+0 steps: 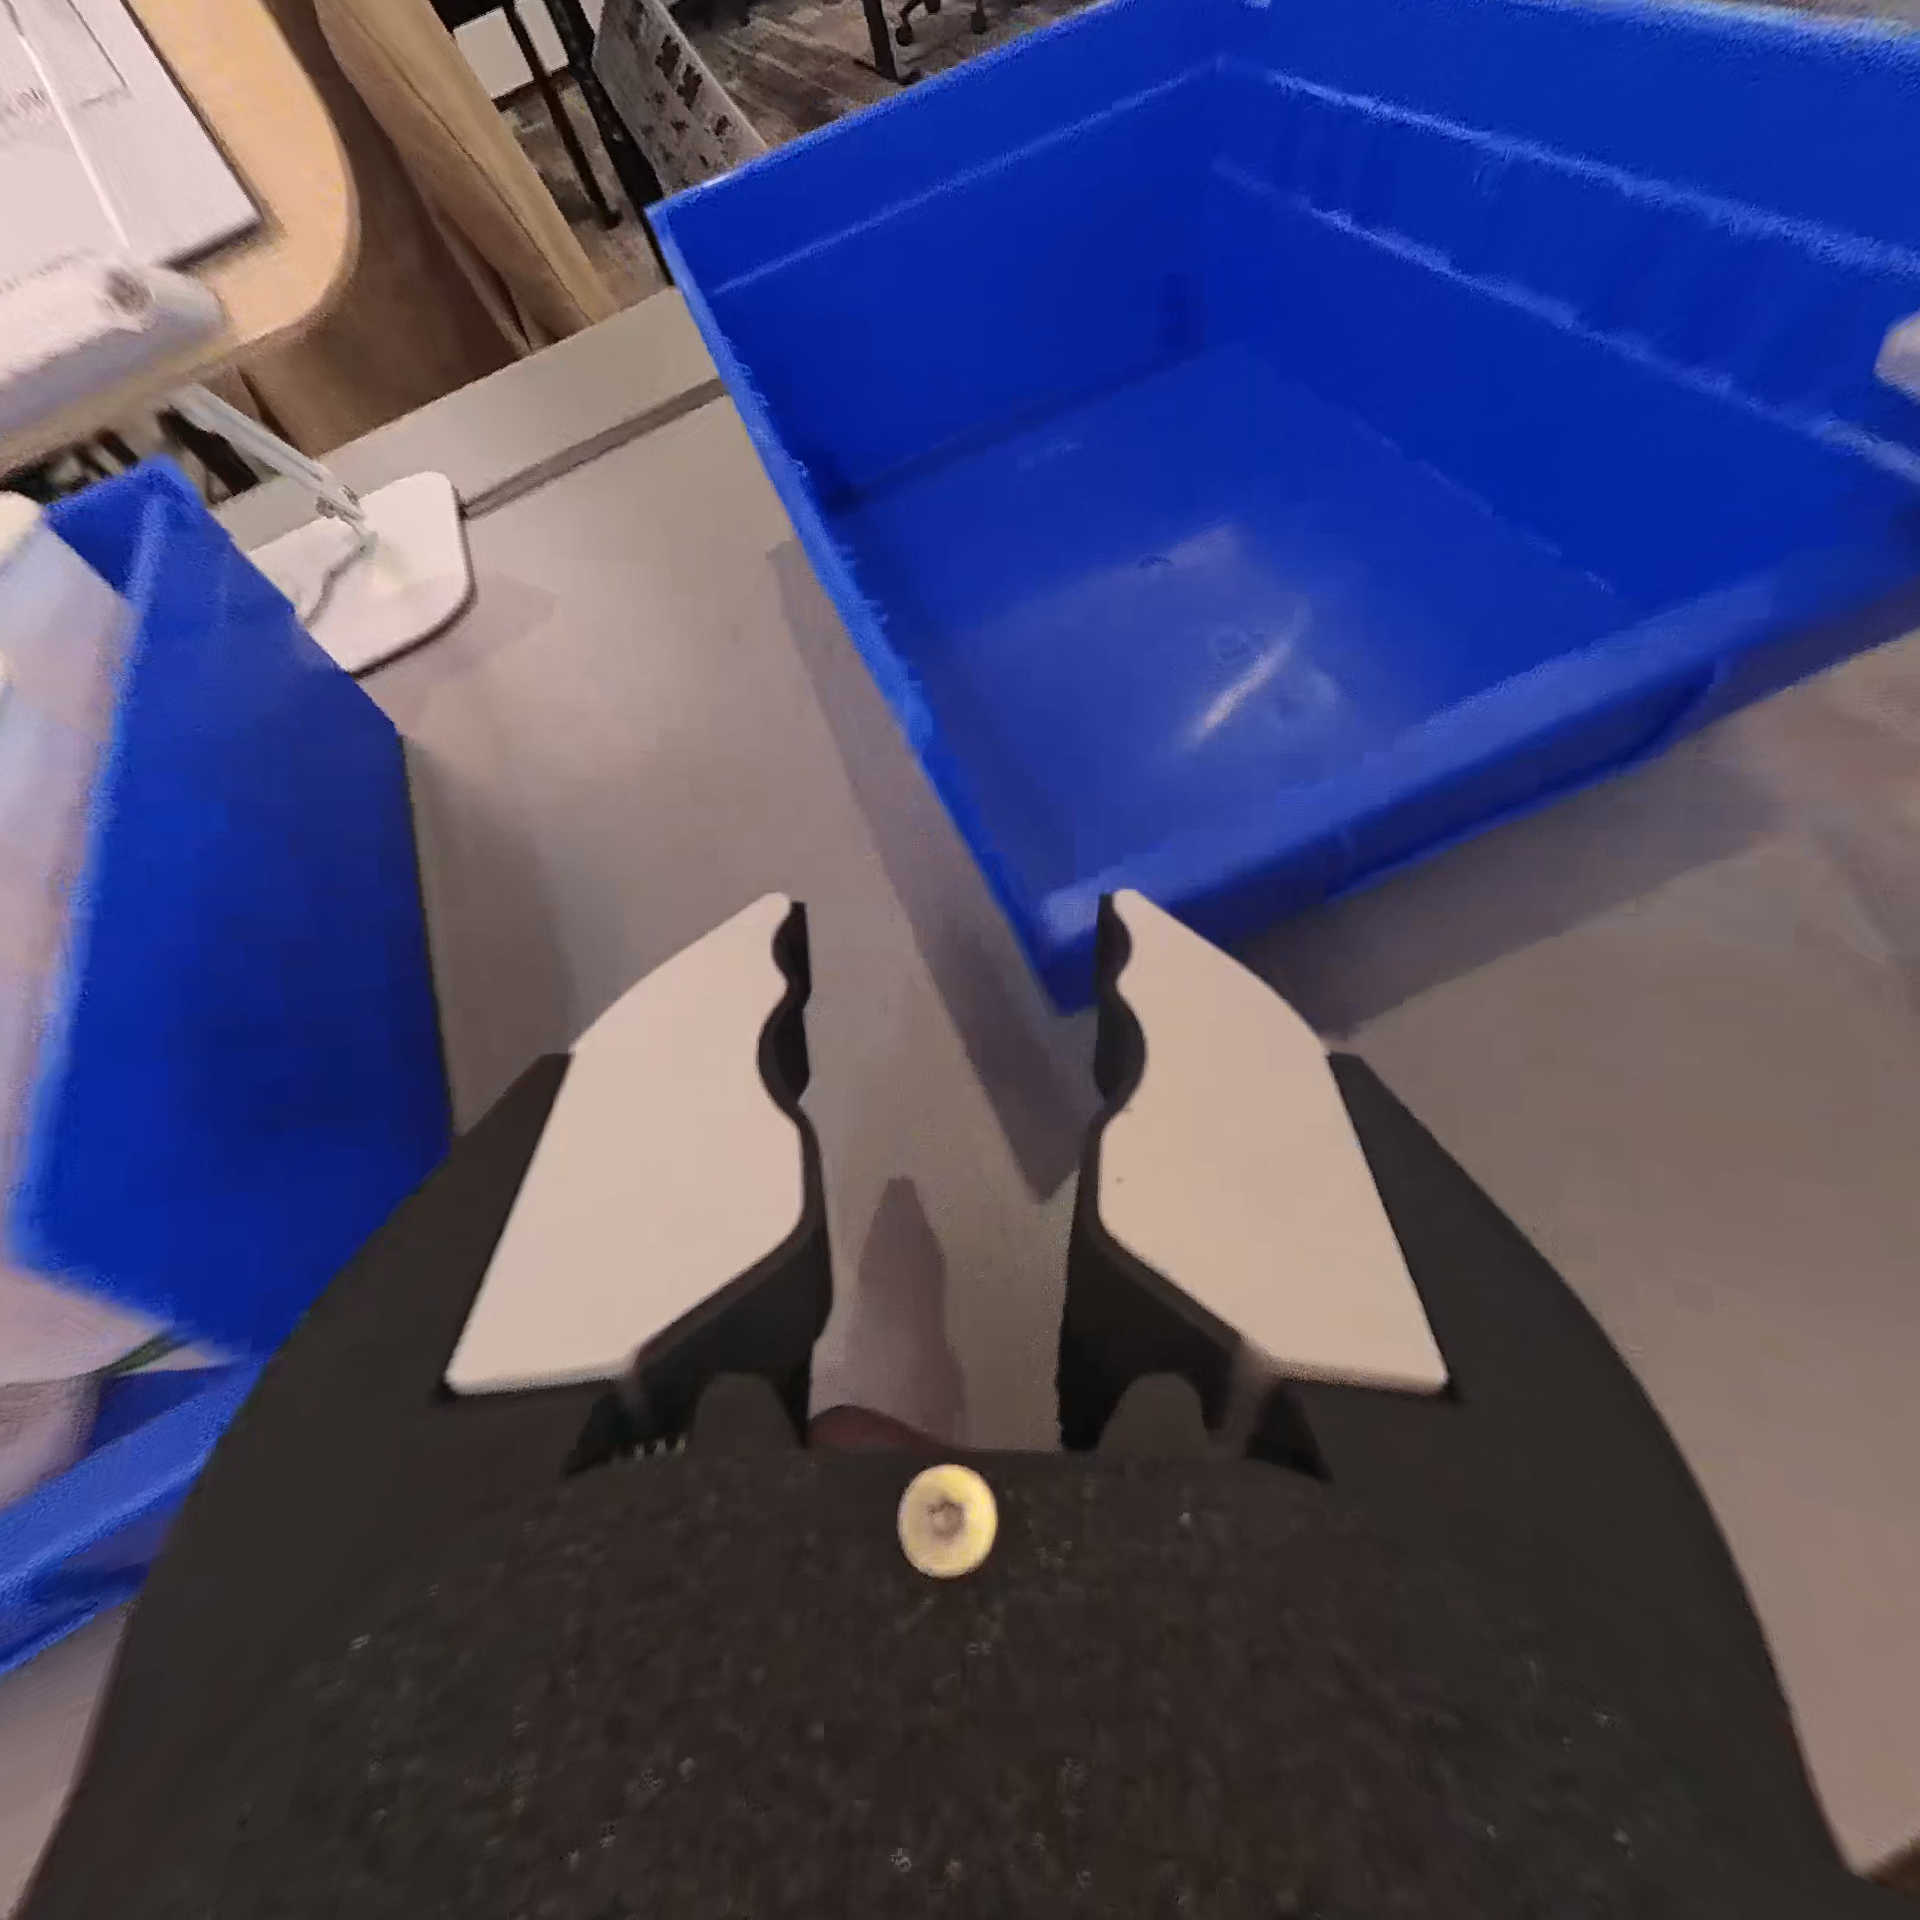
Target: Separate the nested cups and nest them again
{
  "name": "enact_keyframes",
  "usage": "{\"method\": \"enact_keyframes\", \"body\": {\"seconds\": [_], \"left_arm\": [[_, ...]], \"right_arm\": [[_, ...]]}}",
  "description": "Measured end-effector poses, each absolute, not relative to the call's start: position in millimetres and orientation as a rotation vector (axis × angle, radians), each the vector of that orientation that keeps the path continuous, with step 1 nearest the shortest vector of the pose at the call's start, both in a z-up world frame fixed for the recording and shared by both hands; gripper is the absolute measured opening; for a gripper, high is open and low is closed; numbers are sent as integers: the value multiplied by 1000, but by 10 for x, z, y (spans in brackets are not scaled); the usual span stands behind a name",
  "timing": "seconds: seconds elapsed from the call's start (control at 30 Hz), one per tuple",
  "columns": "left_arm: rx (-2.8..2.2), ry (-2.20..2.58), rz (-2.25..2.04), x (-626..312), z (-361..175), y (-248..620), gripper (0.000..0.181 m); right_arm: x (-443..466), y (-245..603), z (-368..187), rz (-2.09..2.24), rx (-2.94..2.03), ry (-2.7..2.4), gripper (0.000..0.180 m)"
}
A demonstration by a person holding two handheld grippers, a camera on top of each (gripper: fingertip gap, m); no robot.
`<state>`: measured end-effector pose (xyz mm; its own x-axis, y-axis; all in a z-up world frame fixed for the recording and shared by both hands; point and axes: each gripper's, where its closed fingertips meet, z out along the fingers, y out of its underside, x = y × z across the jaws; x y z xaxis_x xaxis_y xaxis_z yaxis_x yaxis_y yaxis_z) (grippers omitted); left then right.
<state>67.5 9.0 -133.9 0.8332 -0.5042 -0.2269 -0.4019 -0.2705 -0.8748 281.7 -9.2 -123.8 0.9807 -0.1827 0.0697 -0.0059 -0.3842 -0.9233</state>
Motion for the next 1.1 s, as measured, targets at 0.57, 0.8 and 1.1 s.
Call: {"method": "enact_keyframes", "body": {"seconds": [0.57, 0.8, 1.1], "left_arm": [[-1926, 212, -138, -2776, -1129, 318, 54], [-1985, 252, -138, -2628, -1273, 624, 13], [-1981, 234, -134, -2770, -1199, 588, 4]], "right_arm": [[-702, -21, -1138, 115, -1841, -146, 35], [-726, 402, -1232, 104, -1888, -24, 7], [-872, 398, -1025, 57, -1776, 122, 3]]}}
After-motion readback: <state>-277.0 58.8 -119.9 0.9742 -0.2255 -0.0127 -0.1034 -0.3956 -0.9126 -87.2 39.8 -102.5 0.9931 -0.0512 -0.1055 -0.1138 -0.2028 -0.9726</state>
